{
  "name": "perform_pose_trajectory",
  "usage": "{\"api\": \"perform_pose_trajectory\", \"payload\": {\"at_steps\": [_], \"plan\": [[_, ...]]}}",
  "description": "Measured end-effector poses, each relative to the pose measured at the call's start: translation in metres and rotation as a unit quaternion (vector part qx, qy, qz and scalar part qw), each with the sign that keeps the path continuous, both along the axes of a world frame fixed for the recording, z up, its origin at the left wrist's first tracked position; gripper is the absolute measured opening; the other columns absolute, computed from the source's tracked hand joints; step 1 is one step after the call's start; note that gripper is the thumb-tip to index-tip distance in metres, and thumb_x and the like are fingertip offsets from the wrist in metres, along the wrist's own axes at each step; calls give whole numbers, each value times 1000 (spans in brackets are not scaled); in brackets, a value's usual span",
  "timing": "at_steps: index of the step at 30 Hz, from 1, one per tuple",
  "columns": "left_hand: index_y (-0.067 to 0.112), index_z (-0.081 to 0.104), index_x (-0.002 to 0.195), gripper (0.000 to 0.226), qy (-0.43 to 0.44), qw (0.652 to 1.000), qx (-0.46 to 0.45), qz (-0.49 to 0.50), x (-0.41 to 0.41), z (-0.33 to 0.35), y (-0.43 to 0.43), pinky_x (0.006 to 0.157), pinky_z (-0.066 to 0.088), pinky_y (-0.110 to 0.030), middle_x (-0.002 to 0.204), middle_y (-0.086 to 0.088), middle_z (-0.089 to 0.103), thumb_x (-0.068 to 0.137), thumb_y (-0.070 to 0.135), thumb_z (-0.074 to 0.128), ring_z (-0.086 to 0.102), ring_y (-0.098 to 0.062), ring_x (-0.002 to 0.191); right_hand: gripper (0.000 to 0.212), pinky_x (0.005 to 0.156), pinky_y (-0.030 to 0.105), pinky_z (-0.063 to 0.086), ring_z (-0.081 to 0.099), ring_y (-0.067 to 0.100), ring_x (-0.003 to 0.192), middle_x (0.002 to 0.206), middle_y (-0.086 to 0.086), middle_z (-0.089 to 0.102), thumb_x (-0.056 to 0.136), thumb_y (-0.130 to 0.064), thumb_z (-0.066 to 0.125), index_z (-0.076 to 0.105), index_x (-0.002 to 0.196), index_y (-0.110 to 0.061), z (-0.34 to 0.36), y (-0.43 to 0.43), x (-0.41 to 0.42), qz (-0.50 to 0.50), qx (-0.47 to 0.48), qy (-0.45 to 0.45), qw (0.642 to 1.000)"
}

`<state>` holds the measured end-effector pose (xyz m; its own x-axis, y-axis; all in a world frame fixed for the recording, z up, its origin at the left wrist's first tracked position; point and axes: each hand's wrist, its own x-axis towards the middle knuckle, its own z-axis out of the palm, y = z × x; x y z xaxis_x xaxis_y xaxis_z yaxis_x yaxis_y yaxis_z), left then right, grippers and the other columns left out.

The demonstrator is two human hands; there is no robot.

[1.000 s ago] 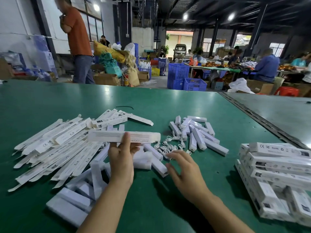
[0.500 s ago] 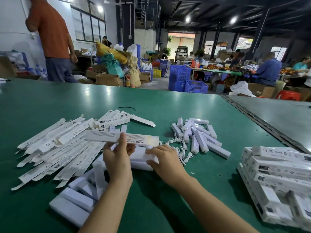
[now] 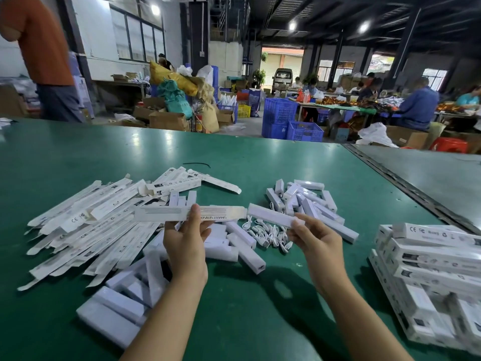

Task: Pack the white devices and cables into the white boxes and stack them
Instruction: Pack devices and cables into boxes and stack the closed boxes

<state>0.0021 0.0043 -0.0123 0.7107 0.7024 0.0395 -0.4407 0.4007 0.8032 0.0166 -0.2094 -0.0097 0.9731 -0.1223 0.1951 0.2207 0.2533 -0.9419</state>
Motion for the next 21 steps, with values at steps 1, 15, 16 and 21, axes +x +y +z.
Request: {"api": "perform_pose_trajectory", "payload": {"at_steps": [1, 15, 16, 21], "plan": [[24, 58, 113, 24, 3, 1000, 0, -3, 0, 0, -1, 58, 54, -18, 86, 7, 77, 92, 28, 70, 75, -12, 73, 10, 71, 20, 56, 68, 14, 69, 78, 4, 74, 85, -11, 71, 76, 94, -14, 0, 1, 0, 10, 3, 0, 1000], [26, 57, 102, 13, 2, 998, 36, -50, -6, 4, -11, 59, 55, -19, 84, 8, 77, 93, 27, 66, 75, -14, 74, 19, 68, 22, 58, 63, 15, 66, 73, 9, 70, 89, -24, 67, 79, 79, -13, 1, 1, -6, -2, -5, 34, 999], [26, 57, 102, 13, 2, 998, 36, -50, -7, 4, -11, 59, 55, -20, 84, 8, 77, 93, 27, 66, 75, -14, 74, 20, 68, 22, 58, 63, 15, 65, 73, 9, 70, 87, -27, 68, 79, 79, -12, 1, 1, -7, -1, -9, 37, 999], [25, 58, 103, 14, 4, 999, 33, -42, -6, 4, -10, 59, 56, -19, 84, 10, 77, 93, 26, 67, 75, -15, 76, 40, 57, 24, 48, 51, 17, 56, 62, 11, 58, 78, -43, 68, 77, 79, -5, 3, 3, -13, 27, -68, 28, 997]]}}
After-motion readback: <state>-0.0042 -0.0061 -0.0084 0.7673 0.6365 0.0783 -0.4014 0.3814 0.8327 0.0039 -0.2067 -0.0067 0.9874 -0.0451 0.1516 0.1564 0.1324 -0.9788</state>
